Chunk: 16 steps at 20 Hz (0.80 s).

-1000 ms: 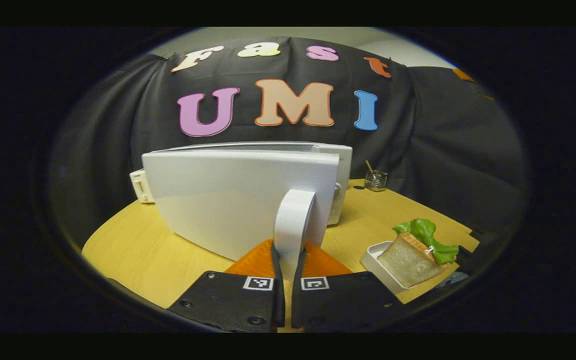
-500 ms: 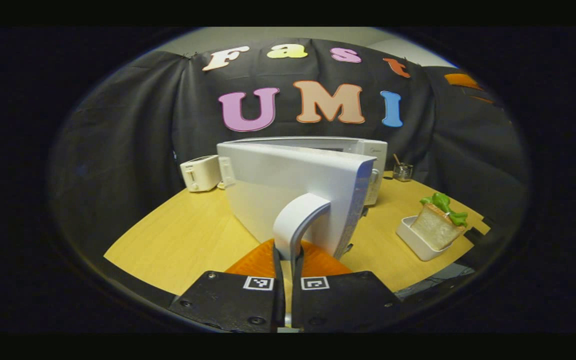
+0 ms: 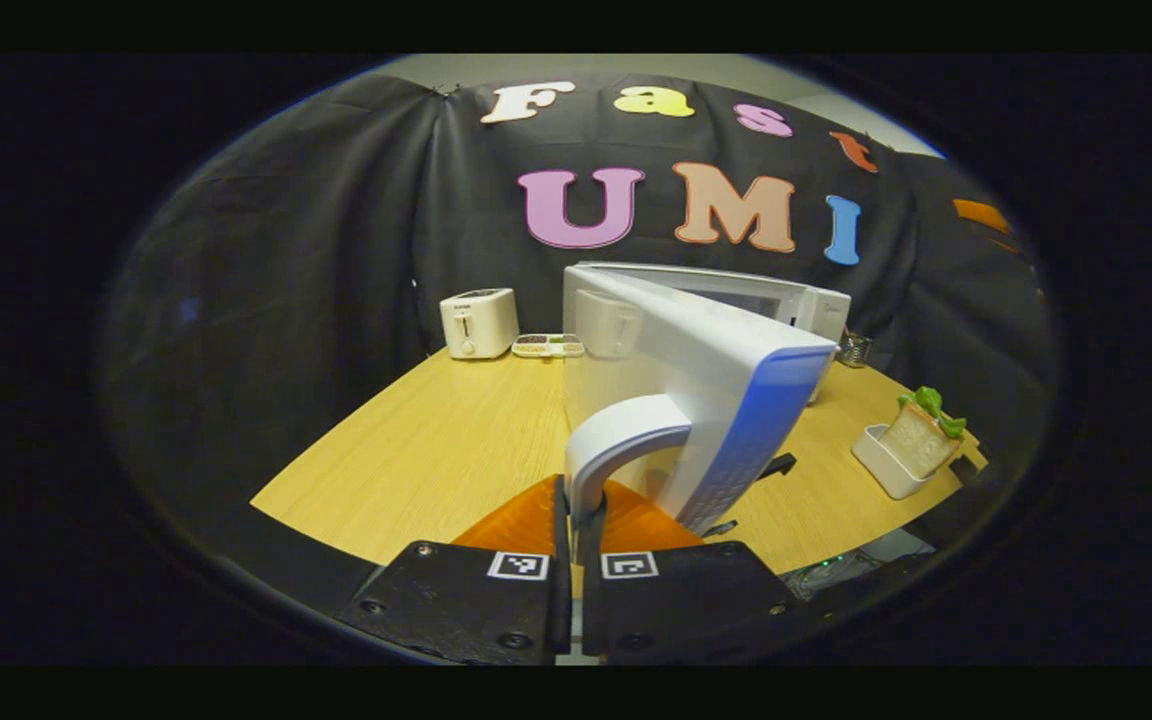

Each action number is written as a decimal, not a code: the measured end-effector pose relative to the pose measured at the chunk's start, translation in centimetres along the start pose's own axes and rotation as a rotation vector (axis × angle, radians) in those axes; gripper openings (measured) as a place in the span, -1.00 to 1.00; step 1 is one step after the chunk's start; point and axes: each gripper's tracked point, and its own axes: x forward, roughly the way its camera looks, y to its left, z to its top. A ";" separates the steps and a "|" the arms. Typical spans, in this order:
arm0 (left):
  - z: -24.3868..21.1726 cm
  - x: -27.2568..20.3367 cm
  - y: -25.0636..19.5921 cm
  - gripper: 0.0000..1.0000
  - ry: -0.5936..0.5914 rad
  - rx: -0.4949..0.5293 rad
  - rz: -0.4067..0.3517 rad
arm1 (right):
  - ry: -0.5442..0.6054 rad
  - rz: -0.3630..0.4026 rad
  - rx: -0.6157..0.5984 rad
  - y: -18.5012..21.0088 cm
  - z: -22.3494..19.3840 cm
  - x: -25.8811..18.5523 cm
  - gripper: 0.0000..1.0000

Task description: Open the microwave oven with the left hand, put the food in, and close the microwave oven.

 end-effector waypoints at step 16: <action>1.3 -3.0 0.1 0.98 0.044 0.101 -0.043 | 0.061 -0.023 -0.020 0.2 -3.6 -0.1 0.94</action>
